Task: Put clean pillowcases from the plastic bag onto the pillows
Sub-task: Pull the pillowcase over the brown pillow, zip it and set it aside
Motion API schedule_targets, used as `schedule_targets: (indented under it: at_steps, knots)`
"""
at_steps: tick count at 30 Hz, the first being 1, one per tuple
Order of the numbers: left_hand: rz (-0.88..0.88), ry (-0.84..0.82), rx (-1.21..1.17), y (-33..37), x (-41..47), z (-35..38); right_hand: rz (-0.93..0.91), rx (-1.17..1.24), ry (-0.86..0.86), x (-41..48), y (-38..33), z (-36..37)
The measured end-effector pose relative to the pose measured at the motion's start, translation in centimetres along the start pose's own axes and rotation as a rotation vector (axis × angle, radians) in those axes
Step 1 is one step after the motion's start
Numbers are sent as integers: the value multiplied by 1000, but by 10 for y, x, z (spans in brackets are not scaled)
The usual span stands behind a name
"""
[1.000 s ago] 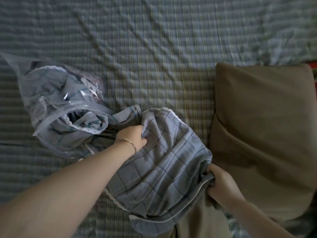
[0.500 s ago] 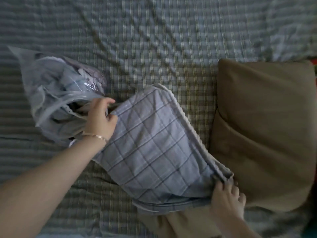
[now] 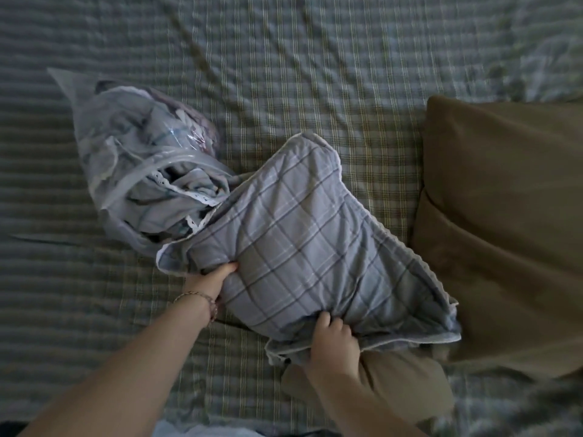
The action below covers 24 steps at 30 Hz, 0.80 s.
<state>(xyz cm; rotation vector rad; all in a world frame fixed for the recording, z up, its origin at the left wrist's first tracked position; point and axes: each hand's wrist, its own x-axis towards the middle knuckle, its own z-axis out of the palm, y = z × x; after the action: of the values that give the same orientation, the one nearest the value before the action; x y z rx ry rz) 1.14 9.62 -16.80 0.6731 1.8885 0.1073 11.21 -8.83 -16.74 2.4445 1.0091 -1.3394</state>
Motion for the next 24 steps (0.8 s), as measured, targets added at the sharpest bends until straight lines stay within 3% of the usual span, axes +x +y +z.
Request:
schedule_targets:
  at_steps: [7,11,14,16,18,19,20,22,24]
  knots:
    - [345,80,136,63,-112,-8,-200,101,-167,-38,33,-94]
    - [532,230,281,126,-193,-30,-329,555,-479,-72,22,-136]
    - [663,80,393,146,-239,-2,-186,803,-649,-80,33,-141]
    - [592,-276,301,140,-261,38,-120,722,-593,-70,66,-139]
    - [385,-678,279,124,-281,80,-59,476,-439,-53,109,-132]
    - [356,-768,349,114,-281,96,-18,318,-377,-45,131,-130]
    - [394,-775,419,103,-273,110,42,160,-303,-39,151,-128]
    - [552,-619,532,89,-243,122,185,-42,-160,-36,177,-135]
    - [690,-377,668,77,-195,122,279,65,81,-31,182,-149]
